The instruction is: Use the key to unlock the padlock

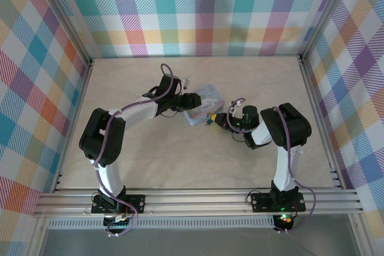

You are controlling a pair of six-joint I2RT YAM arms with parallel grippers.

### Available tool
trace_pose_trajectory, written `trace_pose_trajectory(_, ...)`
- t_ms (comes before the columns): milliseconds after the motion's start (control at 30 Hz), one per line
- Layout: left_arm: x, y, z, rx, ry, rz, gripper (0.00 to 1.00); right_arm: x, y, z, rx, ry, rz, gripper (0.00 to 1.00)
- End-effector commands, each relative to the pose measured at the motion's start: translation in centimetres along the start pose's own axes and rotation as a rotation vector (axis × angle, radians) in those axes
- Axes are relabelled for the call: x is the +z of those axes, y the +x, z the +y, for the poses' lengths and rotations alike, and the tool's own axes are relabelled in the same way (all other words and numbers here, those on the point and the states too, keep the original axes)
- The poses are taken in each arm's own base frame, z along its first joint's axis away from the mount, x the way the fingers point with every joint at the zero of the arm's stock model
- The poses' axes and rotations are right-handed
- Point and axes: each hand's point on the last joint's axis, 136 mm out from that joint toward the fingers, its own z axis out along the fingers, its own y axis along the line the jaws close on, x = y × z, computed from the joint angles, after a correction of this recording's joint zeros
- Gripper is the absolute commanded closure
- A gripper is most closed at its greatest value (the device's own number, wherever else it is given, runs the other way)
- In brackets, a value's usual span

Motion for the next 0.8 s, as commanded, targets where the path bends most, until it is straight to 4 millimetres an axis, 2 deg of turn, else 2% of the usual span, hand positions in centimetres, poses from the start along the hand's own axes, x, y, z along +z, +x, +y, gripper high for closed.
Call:
trace_pose_trajectory(0, 0.6, 3.8, 3.1, -0.071, -0.102, 0.106, 0.44, -0.8, -1.6, 0.0, 0.013, 0.008, -0.076, 1.00)
trace_pose_trajectory(200, 0.3, 3.4, 2.3, -0.073, -0.076, 0.092, 0.42, -1.7, -1.9, -0.4, 0.011, 0.037, -0.105, 1.00)
trace_pose_trajectory(333, -0.8, 2.3, 1.1, -0.067, -0.053, 0.059, 0.39, -2.8, -1.8, -0.5, -0.007, 0.066, -0.118, 1.00)
trace_pose_trajectory(600, -4.9, -0.6, -1.0, -0.035, -0.024, -0.063, 0.26, -5.2, -1.1, 0.3, -0.073, 0.138, -0.103, 1.00)
trace_pose_trajectory(767, -7.9, -1.9, -1.6, -0.019, -0.026, -0.157, 0.23, -6.3, -0.5, 0.9, -0.095, 0.174, -0.077, 1.00)
